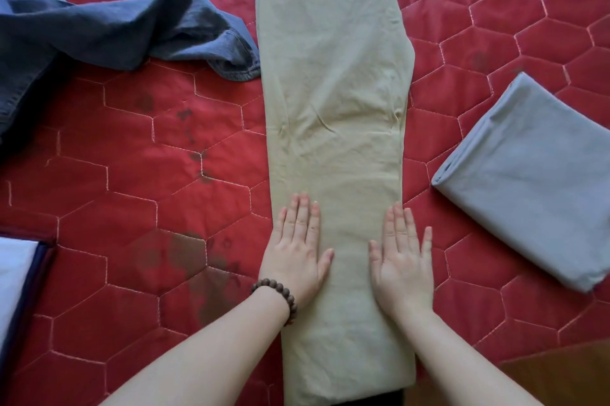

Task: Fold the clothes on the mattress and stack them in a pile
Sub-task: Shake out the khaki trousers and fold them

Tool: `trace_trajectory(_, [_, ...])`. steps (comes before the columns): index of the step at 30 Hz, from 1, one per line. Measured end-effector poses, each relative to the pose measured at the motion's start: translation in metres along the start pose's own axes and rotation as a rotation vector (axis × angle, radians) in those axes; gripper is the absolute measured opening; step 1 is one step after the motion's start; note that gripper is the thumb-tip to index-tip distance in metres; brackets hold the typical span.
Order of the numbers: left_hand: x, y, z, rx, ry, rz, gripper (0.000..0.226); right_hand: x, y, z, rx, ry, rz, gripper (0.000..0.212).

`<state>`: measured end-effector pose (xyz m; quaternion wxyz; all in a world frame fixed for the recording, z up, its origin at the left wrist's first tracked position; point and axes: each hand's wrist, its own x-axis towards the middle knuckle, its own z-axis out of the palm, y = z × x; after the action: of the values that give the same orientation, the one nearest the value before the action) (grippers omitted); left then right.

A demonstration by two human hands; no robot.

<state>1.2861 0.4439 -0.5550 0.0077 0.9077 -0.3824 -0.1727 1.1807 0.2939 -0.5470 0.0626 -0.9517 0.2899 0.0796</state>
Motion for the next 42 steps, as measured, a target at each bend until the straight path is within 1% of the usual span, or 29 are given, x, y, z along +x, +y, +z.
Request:
trace_trajectory(1, [-0.01,0.002,0.001,-0.003,0.001,0.01,0.076,-0.003,0.001,-0.002,-0.027,0.004,0.046,0.062])
trace_trajectory(2, [-0.019,0.004,0.004,-0.009,0.002,0.016,0.077,-0.007,-0.002,-0.004,-0.036,0.007,0.049,0.061])
trace_trajectory(3, [-0.027,0.007,0.007,-0.015,0.005,0.022,0.078,-0.011,-0.009,-0.005,-0.037,0.011,-0.01,0.06])
trace_trajectory(6, [-0.048,0.015,0.014,-0.013,-0.013,0.036,0.077,-0.03,-0.029,0.004,0.019,-0.013,-0.35,0.064])
trace_trajectory(7, [-0.055,0.017,0.018,0.001,-0.02,0.046,0.076,-0.039,-0.031,0.008,0.032,-0.032,-0.393,0.062])
trace_trajectory(8, [-0.062,0.018,0.021,0.018,-0.028,0.058,0.077,-0.047,-0.029,0.012,0.026,-0.049,-0.38,0.06])
trace_trajectory(10, [-0.076,0.016,0.027,0.041,-0.041,0.082,0.081,-0.062,-0.014,0.018,-0.013,-0.063,-0.286,0.06])
trace_trajectory(14, [-0.108,0.019,0.037,0.072,-0.051,0.085,0.087,-0.08,0.007,0.017,-0.038,-0.036,-0.129,0.062])
trace_trajectory(15, [-0.116,0.023,0.04,0.065,-0.048,0.076,0.087,-0.087,0.003,0.018,-0.033,-0.031,-0.126,0.062])
trace_trajectory(16, [-0.124,0.028,0.044,0.054,-0.044,0.069,0.086,-0.096,-0.001,0.02,-0.029,-0.027,-0.173,0.062])
trace_trajectory(18, [-0.137,0.038,0.051,0.05,-0.027,0.063,0.083,-0.116,-0.006,0.027,-0.033,-0.04,-0.353,0.06])
trace_trajectory(20, [-0.149,0.043,0.057,0.068,-0.024,0.06,0.081,-0.13,0.002,0.033,-0.056,-0.077,-0.449,0.06])
trace_trajectory(22, [-0.16,0.042,0.063,0.081,-0.024,0.072,0.081,-0.138,0.02,0.035,-0.069,-0.097,-0.42,0.061])
trace_trajectory(26, [-0.187,0.037,0.065,0.089,-0.035,0.151,0.076,-0.152,0.057,0.027,-0.079,-0.179,-0.268,0.062])
trace_trajectory(27, [-0.192,0.034,0.063,0.085,-0.039,0.17,0.073,-0.155,0.064,0.024,-0.069,-0.2,-0.258,0.061])
trace_trajectory(29, [-0.194,0.024,0.053,0.072,-0.011,0.222,0.059,-0.154,0.079,0.017,-0.033,-0.175,-0.298,0.058])
trace_trajectory(30, [-0.19,0.016,0.046,0.079,0.024,0.252,0.054,-0.149,0.088,0.013,-0.019,-0.136,-0.33,0.057])
trace_trajectory(32, [-0.174,-0.006,0.031,0.119,0.072,0.286,0.06,-0.132,0.103,0.002,-0.025,-0.055,-0.399,0.059])
trace_trajectory(34, [-0.155,-0.025,0.019,0.175,0.118,0.334,0.061,-0.114,0.111,-0.005,-0.043,-0.008,-0.522,0.058])
trace_trajectory(36, [-0.139,-0.033,0.017,0.222,0.138,0.455,0.058,-0.101,0.107,-0.006,-0.102,-0.036,-0.728,0.06])
trace_trajectory(39, [-0.122,-0.028,0.019,0.221,0.122,0.627,0.055,-0.09,0.09,-0.005,-0.213,-0.153,-1.044,0.067])
trace_trajectory(40, [-0.119,-0.026,0.019,0.206,0.079,0.67,0.059,-0.088,0.086,-0.006,-0.22,-0.189,-1.108,0.068])
trace_trajectory(42, [-0.121,-0.026,0.017,0.18,-0.033,0.741,0.062,-0.088,0.082,-0.013,-0.228,-0.303,-1.169,0.073])
